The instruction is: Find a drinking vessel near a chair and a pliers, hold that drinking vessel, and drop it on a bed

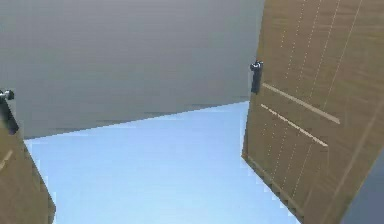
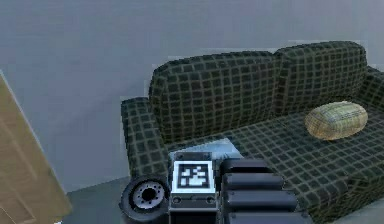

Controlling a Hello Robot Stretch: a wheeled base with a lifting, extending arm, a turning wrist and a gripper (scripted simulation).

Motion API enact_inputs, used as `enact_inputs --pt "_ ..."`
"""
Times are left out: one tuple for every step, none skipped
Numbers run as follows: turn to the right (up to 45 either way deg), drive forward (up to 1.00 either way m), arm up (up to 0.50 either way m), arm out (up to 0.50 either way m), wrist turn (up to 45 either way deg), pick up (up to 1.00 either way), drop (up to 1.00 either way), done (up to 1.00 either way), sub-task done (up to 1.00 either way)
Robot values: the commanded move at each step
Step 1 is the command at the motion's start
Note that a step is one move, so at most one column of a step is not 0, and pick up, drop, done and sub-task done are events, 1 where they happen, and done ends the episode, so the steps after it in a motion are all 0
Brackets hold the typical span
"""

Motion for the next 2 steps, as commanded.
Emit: enact_inputs --pt "0.0 1.0 0.0 0.0 0.0 0.0 0.0 0.0 0.0" --pt "0.0 0.6 0.0 0.0 0.0 0.0 0.0 0.0 0.0"
